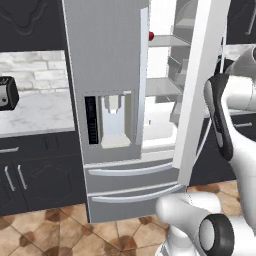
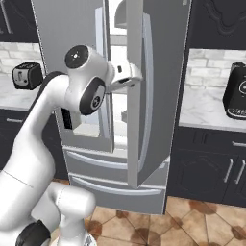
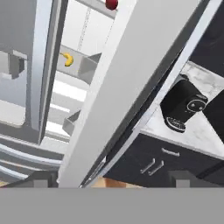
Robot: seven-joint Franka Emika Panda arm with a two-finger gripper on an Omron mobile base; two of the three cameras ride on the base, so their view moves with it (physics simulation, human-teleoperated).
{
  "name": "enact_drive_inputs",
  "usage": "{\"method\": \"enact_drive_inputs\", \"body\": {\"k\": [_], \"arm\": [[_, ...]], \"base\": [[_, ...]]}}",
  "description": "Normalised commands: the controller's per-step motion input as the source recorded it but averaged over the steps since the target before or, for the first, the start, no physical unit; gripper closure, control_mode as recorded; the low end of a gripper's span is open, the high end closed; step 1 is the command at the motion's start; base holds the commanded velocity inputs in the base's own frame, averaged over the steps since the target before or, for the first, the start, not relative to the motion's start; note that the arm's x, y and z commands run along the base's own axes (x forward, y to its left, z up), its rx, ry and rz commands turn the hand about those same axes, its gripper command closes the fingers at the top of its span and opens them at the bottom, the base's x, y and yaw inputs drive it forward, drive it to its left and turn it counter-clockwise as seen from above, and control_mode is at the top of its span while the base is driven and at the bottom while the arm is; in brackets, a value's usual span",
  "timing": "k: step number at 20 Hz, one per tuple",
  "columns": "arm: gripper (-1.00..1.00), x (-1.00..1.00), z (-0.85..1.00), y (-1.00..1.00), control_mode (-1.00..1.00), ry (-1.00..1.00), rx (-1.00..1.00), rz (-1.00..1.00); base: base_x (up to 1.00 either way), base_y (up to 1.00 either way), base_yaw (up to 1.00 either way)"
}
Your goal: Retrieve the apple and banana from the fridge and place them into the bowl on the dining table.
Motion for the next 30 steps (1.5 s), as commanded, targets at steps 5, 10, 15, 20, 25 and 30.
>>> {"method": "enact_drive_inputs", "body": {"k": [5, 10, 15, 20, 25, 30], "arm": [[-1.0, 0.03, 0.0, 1.0, -1.0, 0.01, -0.39, 0.0], [-1.0, 0.42, 0.0, 0.67, -1.0, 0.23, -0.29, 0.0], [-1.0, 0.51, 0.07, 0.24, -1.0, 0.33, -0.26, 0.0], [-1.0, 0.7, 0.04, 0.0, -1.0, 0.23, -0.17, 0.0], [-1.0, 0.91, -0.04, -0.27, -1.0, 0.19, -0.02, 0.0], [-1.0, 1.0, -0.13, -0.51, -1.0, 0.16, 0.0, 0.0]], "base": [[0.0, 0.0, 0.0], [0.0, 0.0, 0.0], [0.0, 0.0, 0.0], [0.0, 0.0, 0.0], [0.0, 0.0, 0.0], [0.0, 0.0, 0.0]]}}
